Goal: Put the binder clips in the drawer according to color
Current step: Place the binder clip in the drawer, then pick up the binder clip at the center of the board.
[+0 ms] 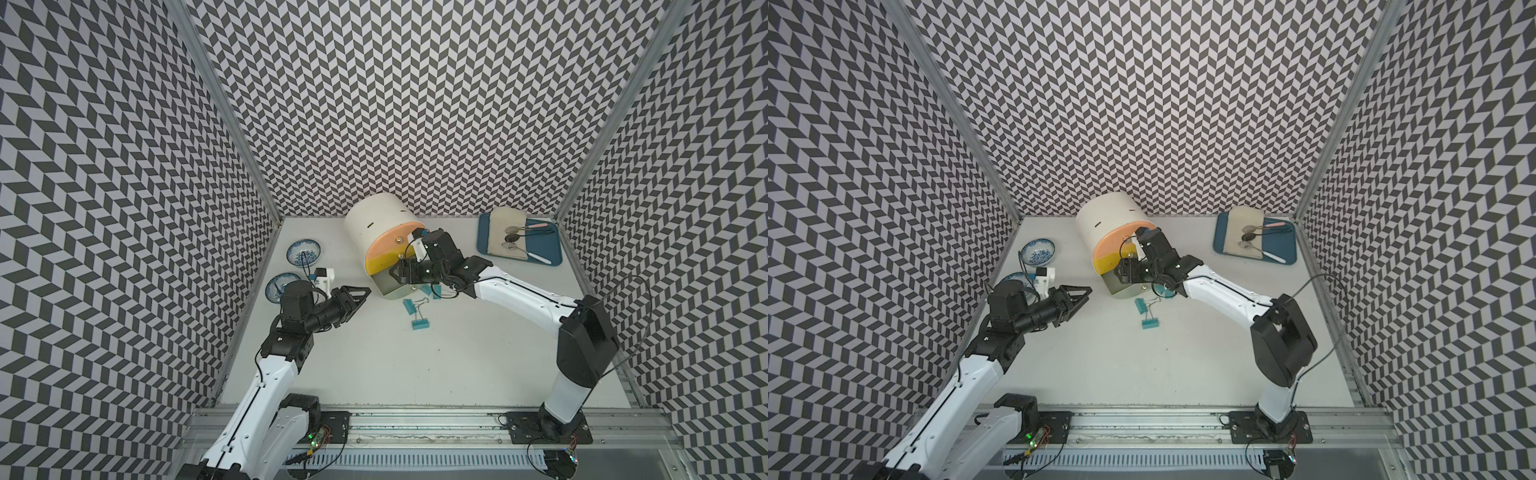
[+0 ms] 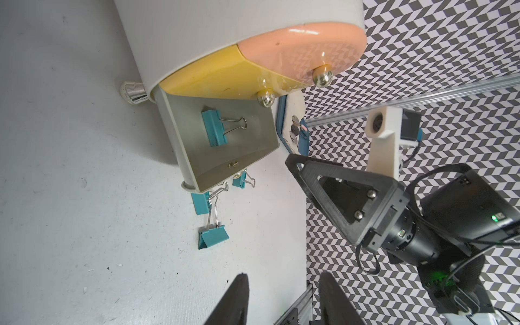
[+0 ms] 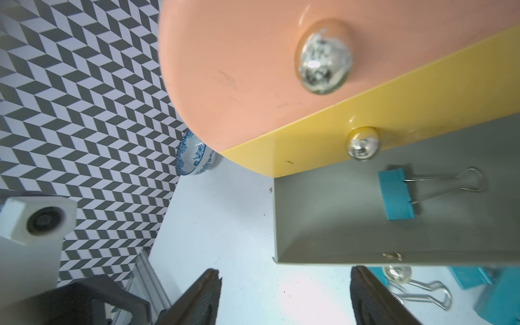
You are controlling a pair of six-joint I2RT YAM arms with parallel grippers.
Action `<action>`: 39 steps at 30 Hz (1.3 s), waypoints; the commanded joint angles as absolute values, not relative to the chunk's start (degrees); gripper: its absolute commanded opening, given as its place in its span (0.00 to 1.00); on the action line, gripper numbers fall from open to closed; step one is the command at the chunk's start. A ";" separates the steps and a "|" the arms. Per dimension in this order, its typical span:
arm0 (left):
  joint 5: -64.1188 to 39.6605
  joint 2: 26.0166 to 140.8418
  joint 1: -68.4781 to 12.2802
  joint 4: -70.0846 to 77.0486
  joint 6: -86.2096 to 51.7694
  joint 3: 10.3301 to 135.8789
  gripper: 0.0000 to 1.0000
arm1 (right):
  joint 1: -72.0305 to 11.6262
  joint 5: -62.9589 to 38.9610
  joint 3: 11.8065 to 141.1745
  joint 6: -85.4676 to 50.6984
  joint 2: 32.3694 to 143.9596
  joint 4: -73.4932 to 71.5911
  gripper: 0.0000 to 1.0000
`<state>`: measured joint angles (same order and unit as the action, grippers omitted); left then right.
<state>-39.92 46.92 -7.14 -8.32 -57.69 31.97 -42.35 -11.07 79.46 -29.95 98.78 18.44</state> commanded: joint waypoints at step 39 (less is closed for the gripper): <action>-38.43 36.92 -6.78 -21.08 -52.98 31.93 0.46 | -53.94 6.17 58.90 -33.39 95.22 20.66 0.82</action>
<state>-38.65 37.95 -7.07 -19.57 -53.95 31.94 -53.52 4.86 59.55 -31.86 94.39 22.72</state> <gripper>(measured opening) 0.460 0.817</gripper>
